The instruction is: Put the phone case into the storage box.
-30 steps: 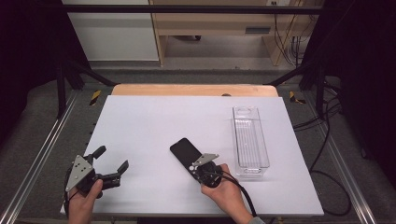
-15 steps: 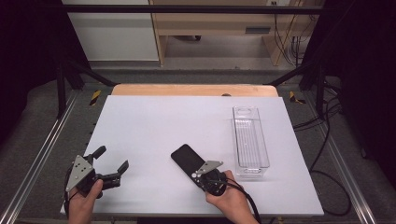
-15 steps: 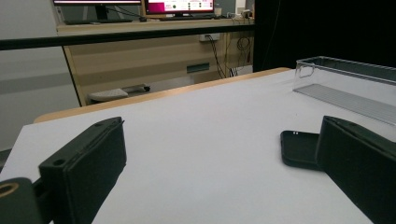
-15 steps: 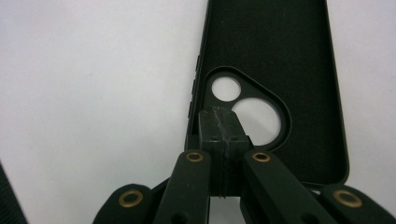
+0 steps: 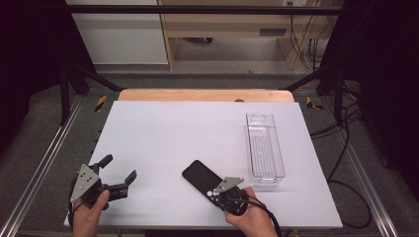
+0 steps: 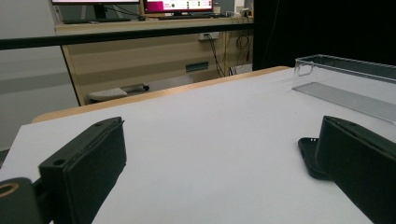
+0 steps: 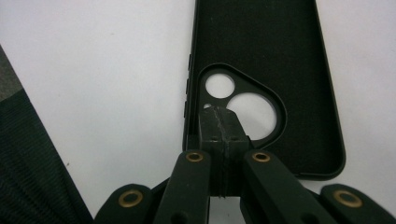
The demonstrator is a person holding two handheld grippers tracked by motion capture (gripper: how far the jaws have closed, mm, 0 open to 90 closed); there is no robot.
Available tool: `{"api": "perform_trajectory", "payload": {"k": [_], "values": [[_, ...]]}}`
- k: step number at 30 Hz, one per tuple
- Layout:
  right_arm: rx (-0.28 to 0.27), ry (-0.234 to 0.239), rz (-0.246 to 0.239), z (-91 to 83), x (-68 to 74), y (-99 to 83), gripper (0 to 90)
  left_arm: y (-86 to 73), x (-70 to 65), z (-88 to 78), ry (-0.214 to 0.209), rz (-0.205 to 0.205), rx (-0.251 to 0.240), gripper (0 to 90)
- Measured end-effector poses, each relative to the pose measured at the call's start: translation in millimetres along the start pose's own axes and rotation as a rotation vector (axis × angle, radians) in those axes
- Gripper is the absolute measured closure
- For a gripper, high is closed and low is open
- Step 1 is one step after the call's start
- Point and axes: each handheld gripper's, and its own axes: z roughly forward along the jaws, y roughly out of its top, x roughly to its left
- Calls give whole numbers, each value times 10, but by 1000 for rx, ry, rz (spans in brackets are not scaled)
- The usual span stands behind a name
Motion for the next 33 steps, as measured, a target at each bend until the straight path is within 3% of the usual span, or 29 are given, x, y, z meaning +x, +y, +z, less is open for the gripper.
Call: {"api": "perform_trajectory", "payload": {"k": [10,12,14,19,22,24,33], "values": [[-21,-2,-2,-22,-4,-15,897,0,-13,4,-3,6,4,17],[-48,-13,-16,-53,-2,-15,819,0,-9,3,-3,5,2,17],[-86,-31,-27,-81,8,-7,674,1,-6,2,-3,4,0,17],[-142,-54,0,-126,-3,54,294,0,-12,4,-5,7,3,17],[-149,-69,16,-103,-31,64,147,1,-17,6,-7,11,5,17],[-144,-66,29,-83,-56,63,99,1,-18,6,-8,11,6,17],[-108,-66,61,39,-123,65,75,0,-17,7,-9,13,7,17]]}}
